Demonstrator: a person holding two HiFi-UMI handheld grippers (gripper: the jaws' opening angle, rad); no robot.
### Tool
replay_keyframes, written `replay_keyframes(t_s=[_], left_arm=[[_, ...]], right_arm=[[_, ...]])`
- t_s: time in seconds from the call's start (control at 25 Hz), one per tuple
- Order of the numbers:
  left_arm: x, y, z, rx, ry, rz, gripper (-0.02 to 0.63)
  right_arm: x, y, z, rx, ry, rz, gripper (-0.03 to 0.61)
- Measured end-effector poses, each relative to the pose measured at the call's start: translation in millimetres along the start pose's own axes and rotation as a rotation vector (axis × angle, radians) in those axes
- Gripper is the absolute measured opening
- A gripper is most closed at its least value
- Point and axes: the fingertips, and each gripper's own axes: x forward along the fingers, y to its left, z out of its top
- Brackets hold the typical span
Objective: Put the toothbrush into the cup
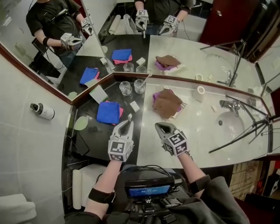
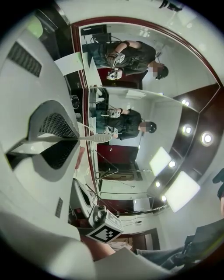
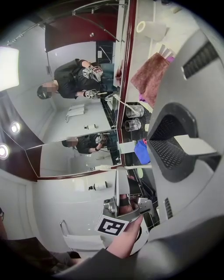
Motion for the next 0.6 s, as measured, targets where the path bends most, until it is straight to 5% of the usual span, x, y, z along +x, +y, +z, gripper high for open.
replay_keyframes(t_s=[0.6], left_arm=[[99,124,43,0.019,-0.118,0.117,0.014]], right_arm=[[101,28,55,-0.074,0.012,0.191,0.017]])
